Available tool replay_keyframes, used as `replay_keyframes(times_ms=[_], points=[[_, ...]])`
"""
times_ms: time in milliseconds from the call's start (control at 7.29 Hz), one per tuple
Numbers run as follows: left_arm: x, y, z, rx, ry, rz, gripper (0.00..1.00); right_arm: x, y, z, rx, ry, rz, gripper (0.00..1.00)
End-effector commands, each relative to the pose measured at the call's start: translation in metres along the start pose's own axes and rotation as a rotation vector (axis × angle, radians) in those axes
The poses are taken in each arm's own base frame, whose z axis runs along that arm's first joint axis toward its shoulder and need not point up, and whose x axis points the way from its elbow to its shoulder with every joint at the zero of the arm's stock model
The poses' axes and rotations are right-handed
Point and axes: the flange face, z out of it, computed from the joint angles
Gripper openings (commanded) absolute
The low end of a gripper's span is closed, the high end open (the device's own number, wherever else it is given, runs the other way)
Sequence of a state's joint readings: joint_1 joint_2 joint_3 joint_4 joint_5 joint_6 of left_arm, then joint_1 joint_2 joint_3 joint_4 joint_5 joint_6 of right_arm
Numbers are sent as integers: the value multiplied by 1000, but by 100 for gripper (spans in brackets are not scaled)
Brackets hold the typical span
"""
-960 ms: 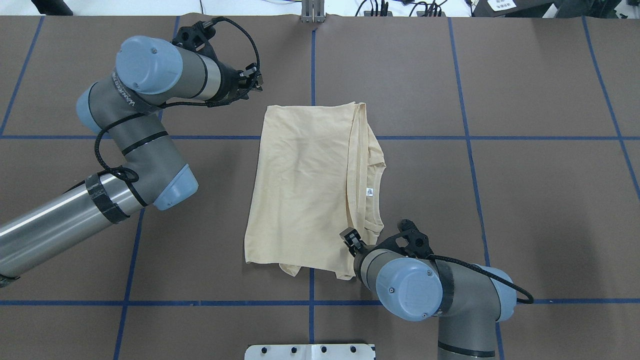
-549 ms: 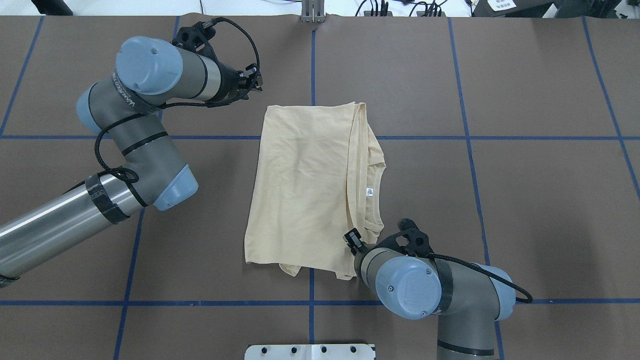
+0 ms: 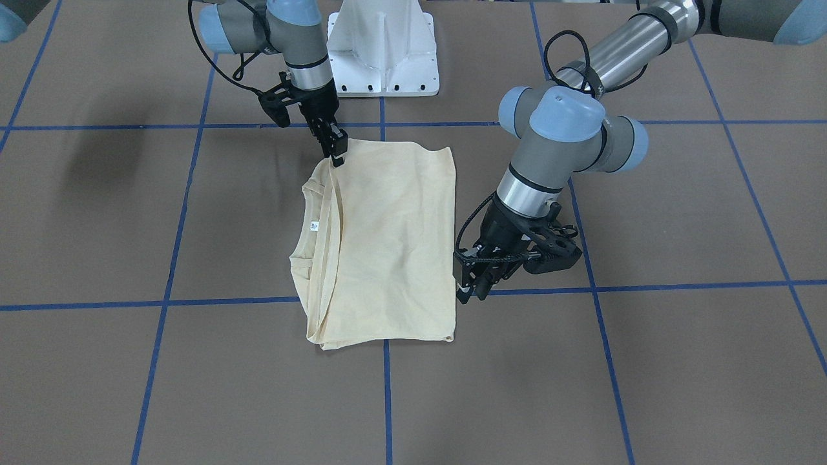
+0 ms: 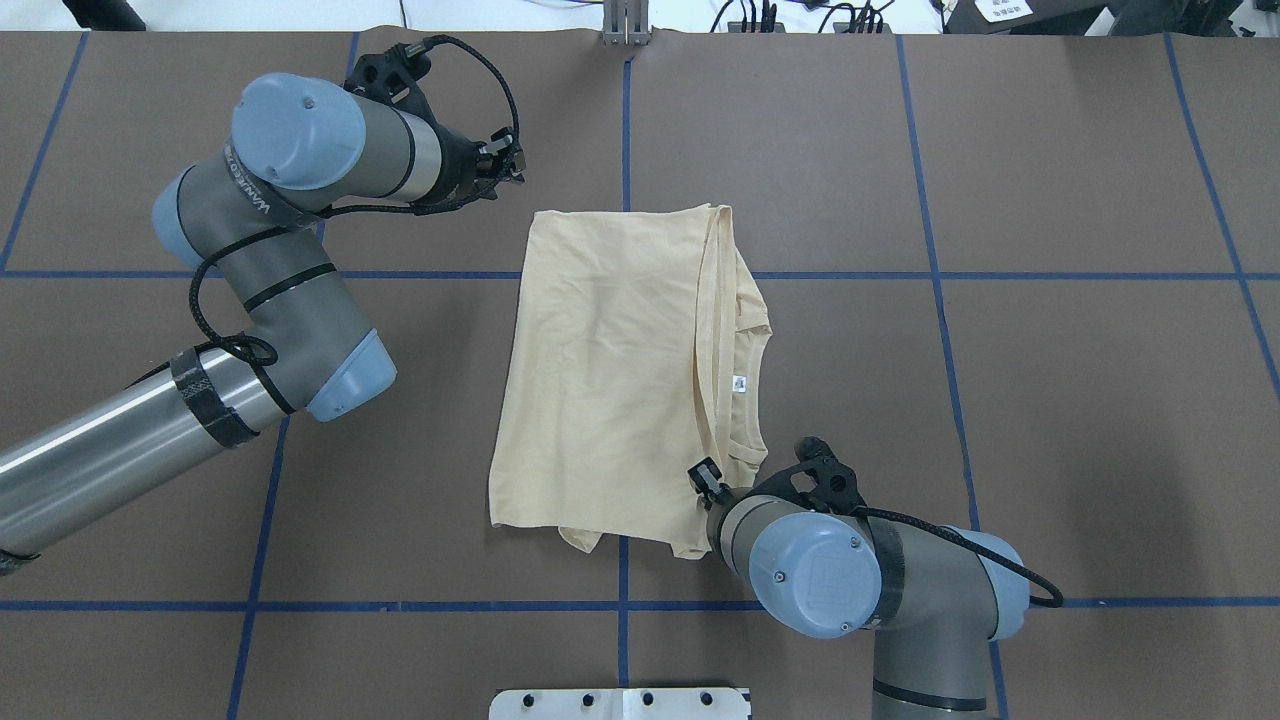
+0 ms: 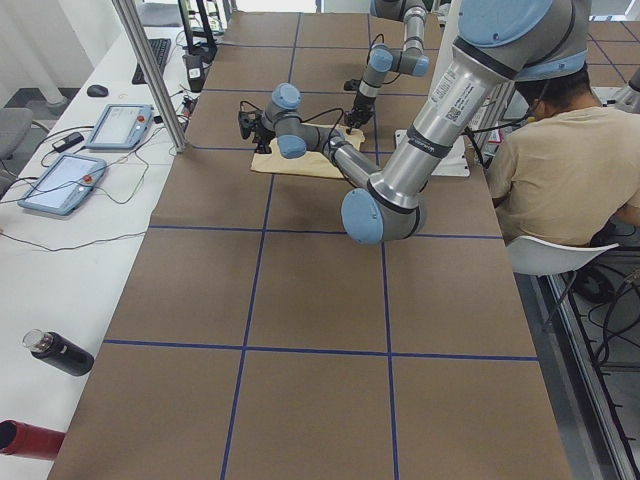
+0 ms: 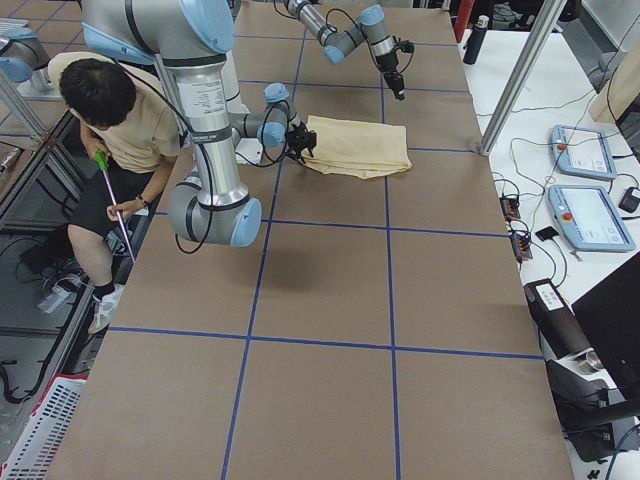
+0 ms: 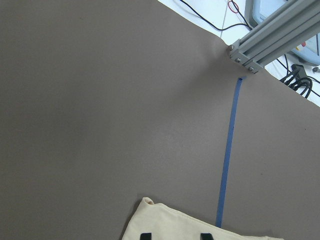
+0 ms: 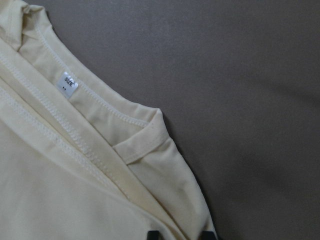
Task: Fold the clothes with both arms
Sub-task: 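Lower the left gripper to the shirt's near corner beside the right gripper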
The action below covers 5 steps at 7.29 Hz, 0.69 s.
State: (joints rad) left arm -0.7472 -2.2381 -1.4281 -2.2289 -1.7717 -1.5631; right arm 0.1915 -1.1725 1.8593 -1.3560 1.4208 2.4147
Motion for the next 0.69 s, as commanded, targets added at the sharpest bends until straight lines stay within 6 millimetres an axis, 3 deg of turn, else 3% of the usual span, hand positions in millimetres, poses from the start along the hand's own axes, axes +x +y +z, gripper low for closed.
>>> replay_keyframes(times_ms=[0, 274, 411, 549], points=[[0, -1, 0, 1, 0, 0, 44, -3, 2, -5, -9, -9, 5, 0], [3, 0, -4, 0, 8, 1, 44, -5, -2, -15, -19, -18, 10, 0], [9, 1, -15, 1, 24, 4, 44, -6, -5, -23, -27, -26, 13, 0], [-11, 15, -45, -12, 28, -8, 44, 0, -12, -26, -25, -24, 13, 0]])
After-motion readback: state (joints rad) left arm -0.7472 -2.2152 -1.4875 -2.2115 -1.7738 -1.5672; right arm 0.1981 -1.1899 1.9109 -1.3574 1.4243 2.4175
